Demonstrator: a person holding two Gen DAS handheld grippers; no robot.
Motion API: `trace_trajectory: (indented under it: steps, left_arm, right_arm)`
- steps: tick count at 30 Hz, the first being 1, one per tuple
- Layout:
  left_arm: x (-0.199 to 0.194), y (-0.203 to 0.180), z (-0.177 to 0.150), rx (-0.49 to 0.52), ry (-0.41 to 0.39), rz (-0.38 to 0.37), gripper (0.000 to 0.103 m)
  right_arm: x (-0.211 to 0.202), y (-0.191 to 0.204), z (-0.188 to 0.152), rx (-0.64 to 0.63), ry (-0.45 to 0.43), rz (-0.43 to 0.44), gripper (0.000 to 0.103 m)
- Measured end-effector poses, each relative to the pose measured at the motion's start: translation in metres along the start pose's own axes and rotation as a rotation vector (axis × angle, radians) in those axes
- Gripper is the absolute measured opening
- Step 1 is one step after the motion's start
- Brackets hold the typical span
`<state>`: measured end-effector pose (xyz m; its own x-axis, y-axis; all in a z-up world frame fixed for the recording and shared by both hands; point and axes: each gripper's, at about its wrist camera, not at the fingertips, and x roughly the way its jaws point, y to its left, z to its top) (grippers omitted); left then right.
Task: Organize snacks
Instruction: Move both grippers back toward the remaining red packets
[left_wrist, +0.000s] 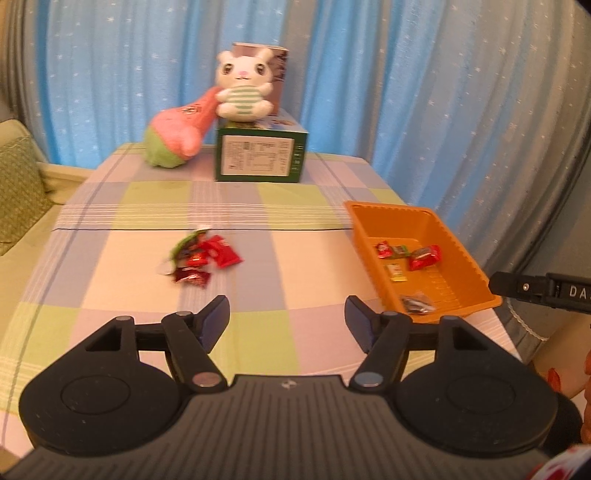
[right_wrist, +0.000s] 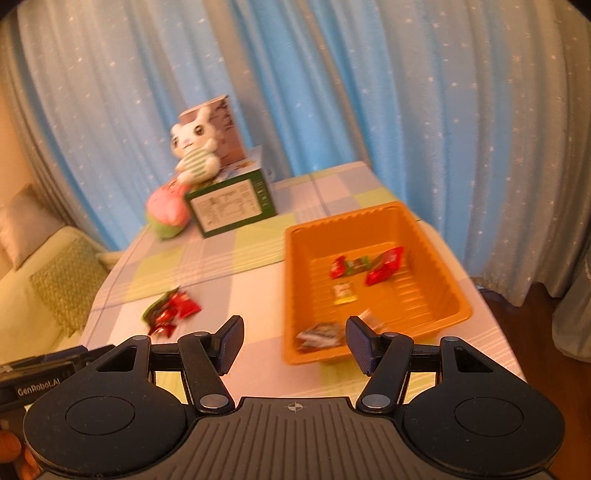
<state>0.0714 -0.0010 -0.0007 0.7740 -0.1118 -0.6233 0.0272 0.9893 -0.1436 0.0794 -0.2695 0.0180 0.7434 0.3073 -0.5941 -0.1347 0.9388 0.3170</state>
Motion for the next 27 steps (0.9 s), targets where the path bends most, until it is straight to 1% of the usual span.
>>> trace_trajectory:
  steps: [7,15,20,27]
  left_arm:
    - [-0.013,0.036,-0.006,-0.04,-0.004,0.059,0.067]
    - [-0.014,0.059,-0.01,-0.08,0.0,0.092,0.067]
    - [-0.006,0.066,-0.012,-0.1,0.009,0.09,0.067]
    - [0.017,0.077,-0.012,-0.139,0.033,0.092,0.066]
  right_arm:
    - [0.01,0.03,-0.009,-0.049,0.026,0.038,0.061]
    - [0.022,0.045,-0.013,-0.08,0.045,0.046,0.061]
    - [0.031,0.049,-0.013,-0.095,0.055,0.049,0.061]
    - [0.053,0.056,-0.012,-0.121,0.076,0.054,0.061]
